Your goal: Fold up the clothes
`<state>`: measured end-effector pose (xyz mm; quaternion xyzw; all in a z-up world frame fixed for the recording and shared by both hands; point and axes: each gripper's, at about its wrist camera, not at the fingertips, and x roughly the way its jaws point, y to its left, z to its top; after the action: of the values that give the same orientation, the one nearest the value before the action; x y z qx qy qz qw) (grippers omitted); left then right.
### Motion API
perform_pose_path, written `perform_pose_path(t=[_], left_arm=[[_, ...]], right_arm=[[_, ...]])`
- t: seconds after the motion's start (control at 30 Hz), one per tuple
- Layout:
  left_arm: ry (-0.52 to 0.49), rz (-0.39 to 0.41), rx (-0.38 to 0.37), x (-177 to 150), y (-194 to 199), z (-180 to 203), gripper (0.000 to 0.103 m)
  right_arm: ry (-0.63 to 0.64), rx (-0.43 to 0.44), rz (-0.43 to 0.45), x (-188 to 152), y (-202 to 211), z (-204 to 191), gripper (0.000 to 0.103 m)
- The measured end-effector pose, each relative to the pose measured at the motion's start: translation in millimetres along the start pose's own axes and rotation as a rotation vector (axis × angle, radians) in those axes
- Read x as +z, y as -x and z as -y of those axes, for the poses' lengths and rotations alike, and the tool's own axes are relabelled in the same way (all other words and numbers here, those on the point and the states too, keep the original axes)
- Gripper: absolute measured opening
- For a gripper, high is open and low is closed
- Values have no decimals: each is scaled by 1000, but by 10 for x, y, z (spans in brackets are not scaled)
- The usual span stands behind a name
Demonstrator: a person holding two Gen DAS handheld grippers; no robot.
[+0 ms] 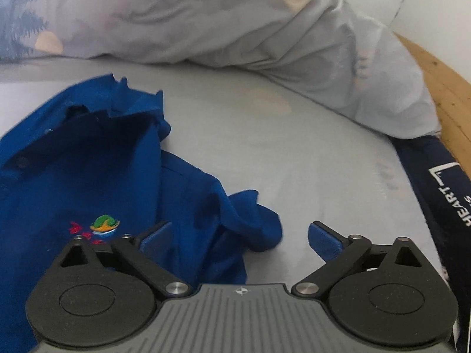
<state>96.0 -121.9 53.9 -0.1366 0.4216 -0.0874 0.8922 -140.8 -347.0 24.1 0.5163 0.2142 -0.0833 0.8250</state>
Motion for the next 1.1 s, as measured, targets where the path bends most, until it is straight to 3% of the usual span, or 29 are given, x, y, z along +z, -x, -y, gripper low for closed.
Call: perform_pose_path(t=[0.03,0.07,0.13,0.2,0.23,0.27,0.33,0.4,0.5,0.6,0.67,0.73,0.77,0.87,1.0,1.1], left_arm=[[16,-9,-2,21,-36,-27,85],[31,-18,-5,42,-73,-53,62],[61,-14,-29,60,-56,-134,32],[89,9,-66,63,25,-236,23],[96,36,-79,71,83,-302,13],[114,77,-105,71,170,-405,13],[166,137,-111,34,351,-615,13],[300,221,-119,-55,579,-971,13],[517,278,-51,-308,815,-1538,27],[505,233,-22,-481,934,-1777,42],[469,226,-41,-550,1014,-1824,71],[433,227,-76,-572,1077,-1806,88],[410,227,-93,-564,1098,-1765,89],[218,191,-41,-475,1082,-1435,89],[-265,131,134,-608,969,-601,89],[-527,138,249,-849,879,-176,89]], right_arm=[[-22,-3,-7,0,-10,17,92],[-49,-4,-15,-6,-25,37,92],[-72,2,-34,-13,-48,55,92],[-75,10,-47,-39,-69,40,92],[-72,14,-50,-49,-76,28,92],[-69,19,-53,-58,-83,16,92],[-66,25,-62,-75,-100,-3,92],[-66,30,-74,-93,-121,-17,92],[-56,37,-92,-105,-144,-33,92],[-38,39,-108,-124,-168,-64,92],[-28,42,-122,-148,-191,-94,92],[-16,44,-136,-176,-214,-124,92],[-7,43,-145,-193,-229,-141,92],[5,40,-158,-231,-264,-181,92],[9,28,-141,-251,-272,-210,92],[1,28,-134,-271,-280,-222,92]])
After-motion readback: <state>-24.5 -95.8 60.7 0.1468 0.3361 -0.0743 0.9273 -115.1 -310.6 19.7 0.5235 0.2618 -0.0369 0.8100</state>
